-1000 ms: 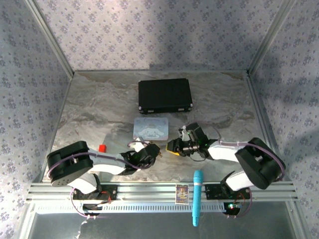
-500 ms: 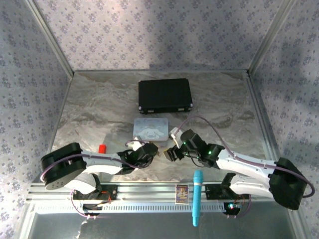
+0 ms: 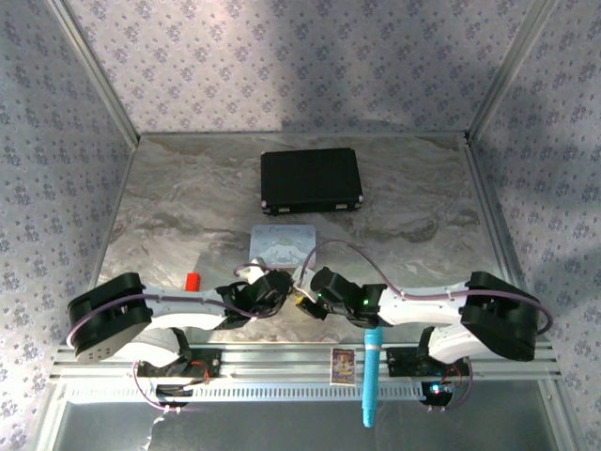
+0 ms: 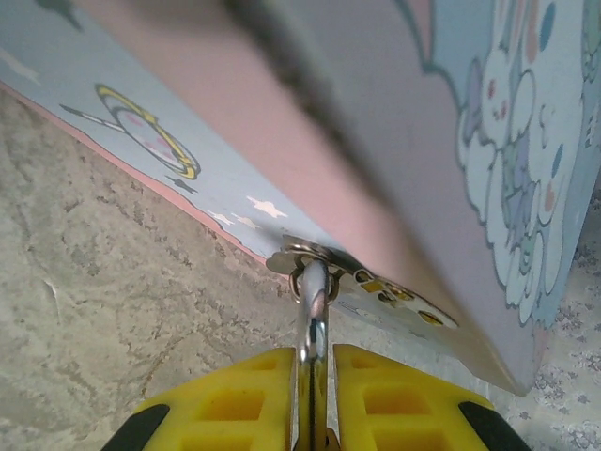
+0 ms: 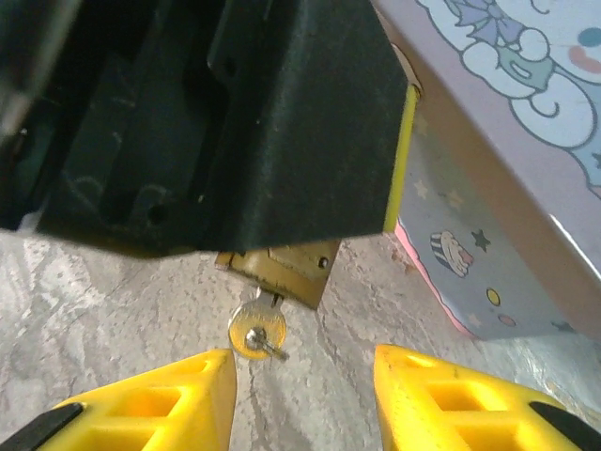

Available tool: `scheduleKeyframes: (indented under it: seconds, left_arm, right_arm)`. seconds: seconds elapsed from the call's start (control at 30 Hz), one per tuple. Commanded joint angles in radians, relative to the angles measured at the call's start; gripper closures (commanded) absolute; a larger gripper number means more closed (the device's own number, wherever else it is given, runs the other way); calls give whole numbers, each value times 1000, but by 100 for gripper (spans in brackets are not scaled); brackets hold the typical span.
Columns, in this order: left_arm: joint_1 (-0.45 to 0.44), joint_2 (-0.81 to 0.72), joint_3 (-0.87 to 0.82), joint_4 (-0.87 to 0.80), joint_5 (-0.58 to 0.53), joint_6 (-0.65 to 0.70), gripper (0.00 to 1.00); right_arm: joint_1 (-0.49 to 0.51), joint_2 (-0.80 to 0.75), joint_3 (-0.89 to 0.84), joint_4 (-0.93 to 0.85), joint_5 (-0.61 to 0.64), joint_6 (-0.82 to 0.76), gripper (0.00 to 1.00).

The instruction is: Unlock the padlock with the key

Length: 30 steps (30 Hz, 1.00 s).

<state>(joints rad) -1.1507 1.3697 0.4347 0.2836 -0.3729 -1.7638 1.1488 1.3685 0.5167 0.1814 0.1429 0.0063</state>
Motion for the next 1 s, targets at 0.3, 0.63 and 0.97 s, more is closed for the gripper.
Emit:
scheduleKeyframes:
  seconds: [0.3,0.63,0.97]
  left_arm:
    - [5,-5,6,21,6,6,100]
    - [3,-9,-7,46,5,9,100]
    - [3,0,-19,86,12,26,100]
  right_arm:
    - [13,56,39,103,59,-22,73]
    - [-118,40,-37,200,-258,115,96]
    - [-253,12,-92,259,-490,225,100]
